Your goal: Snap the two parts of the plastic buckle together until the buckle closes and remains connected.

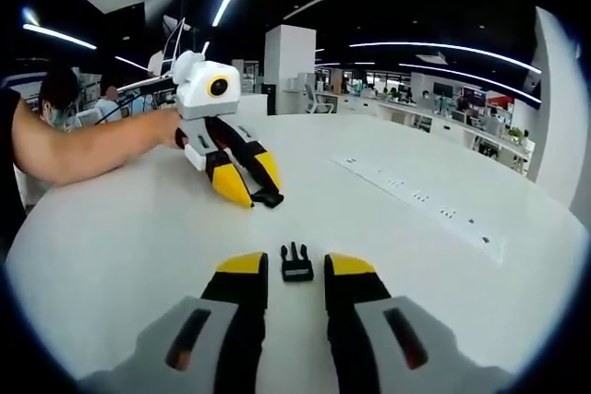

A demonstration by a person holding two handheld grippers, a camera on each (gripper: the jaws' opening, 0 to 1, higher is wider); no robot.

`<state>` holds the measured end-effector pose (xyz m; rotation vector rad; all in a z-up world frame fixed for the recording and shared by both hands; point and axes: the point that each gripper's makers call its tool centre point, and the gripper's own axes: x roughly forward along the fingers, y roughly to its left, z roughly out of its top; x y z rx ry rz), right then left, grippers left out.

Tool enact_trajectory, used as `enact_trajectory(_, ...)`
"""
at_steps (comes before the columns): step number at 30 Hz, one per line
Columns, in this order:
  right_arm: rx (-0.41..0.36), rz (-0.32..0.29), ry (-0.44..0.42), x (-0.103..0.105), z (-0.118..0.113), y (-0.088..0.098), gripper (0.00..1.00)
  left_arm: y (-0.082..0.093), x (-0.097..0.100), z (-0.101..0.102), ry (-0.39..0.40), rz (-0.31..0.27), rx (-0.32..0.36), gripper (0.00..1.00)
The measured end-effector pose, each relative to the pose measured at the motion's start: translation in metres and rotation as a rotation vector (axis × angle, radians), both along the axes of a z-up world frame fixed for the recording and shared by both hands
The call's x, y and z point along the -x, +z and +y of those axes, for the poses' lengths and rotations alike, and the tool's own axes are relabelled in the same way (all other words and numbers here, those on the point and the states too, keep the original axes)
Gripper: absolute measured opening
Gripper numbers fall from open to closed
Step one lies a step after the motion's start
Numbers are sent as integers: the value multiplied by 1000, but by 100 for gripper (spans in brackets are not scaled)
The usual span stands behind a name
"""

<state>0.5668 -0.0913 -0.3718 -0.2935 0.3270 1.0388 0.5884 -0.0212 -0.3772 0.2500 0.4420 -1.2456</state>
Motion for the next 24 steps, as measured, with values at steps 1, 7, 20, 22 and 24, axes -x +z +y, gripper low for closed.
enact_trajectory(1, 0, 0, 1, 0, 0, 0, 24, 0, 0, 0, 1, 1, 0, 17)
enact_trajectory(7, 5, -15, 10, 0, 1, 1, 23, -1, 0, 0, 3, 1, 2, 16)
enact_trajectory(20, 10, -20, 18, 0, 2, 1, 18, -2, -1, -1, 7, 8, 6, 12)
enact_trajectory(22, 7, -13, 14, 1, 2, 0, 18, -2, 0, -1, 7, 9, 7, 12)
enact_trajectory(24, 4, -7, 11, 1, 2, 0, 18, -2, 0, -1, 8, 10, 9, 12)
